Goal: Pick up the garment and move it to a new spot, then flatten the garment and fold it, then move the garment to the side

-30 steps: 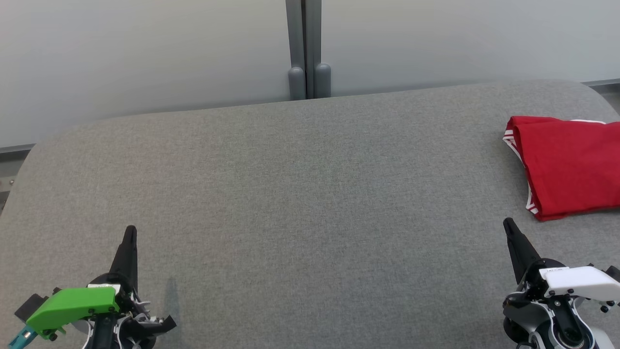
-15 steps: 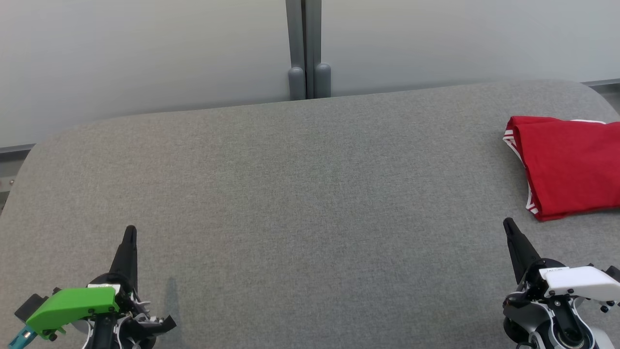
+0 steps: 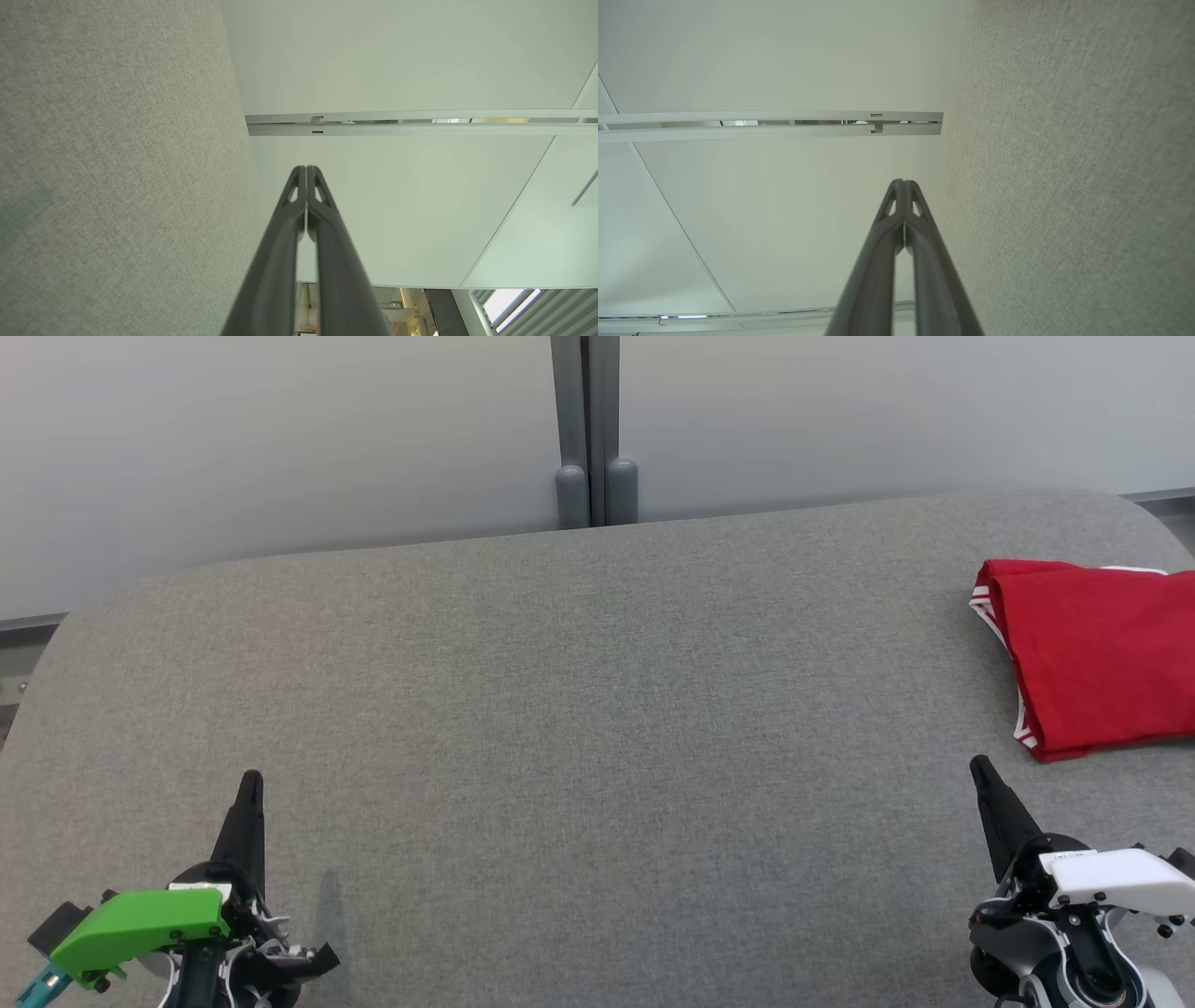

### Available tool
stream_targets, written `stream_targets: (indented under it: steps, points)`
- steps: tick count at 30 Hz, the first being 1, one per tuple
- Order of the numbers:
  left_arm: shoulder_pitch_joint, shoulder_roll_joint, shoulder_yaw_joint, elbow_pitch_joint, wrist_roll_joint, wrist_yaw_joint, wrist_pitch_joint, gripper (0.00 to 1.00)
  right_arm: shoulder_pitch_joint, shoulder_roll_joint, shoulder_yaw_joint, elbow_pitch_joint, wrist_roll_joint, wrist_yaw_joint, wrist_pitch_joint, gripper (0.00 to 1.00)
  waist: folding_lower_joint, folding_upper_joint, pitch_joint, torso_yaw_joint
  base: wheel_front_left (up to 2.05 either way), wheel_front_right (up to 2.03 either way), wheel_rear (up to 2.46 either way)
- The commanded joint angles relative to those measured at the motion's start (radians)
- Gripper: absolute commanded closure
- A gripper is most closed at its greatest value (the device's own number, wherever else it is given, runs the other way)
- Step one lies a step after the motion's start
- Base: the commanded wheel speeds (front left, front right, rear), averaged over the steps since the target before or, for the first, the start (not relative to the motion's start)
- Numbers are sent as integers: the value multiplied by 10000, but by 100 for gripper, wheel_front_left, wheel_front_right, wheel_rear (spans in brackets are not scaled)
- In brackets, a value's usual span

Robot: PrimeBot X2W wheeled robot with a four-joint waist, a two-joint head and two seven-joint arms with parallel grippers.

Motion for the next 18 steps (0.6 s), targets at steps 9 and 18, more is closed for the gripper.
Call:
stream_targets:
  steps: [9,18]
  points:
    - [-113,35,34,-13,21,-66,44,100,-83,-56,-19,-34,32,-3,27,100,0,0,0,0,0,0,0]
    - [-113,33,35,-13,24,-66,46,100,-83,-56,-18,-34,32,-3,27,100,0,0,0,0,0,0,0]
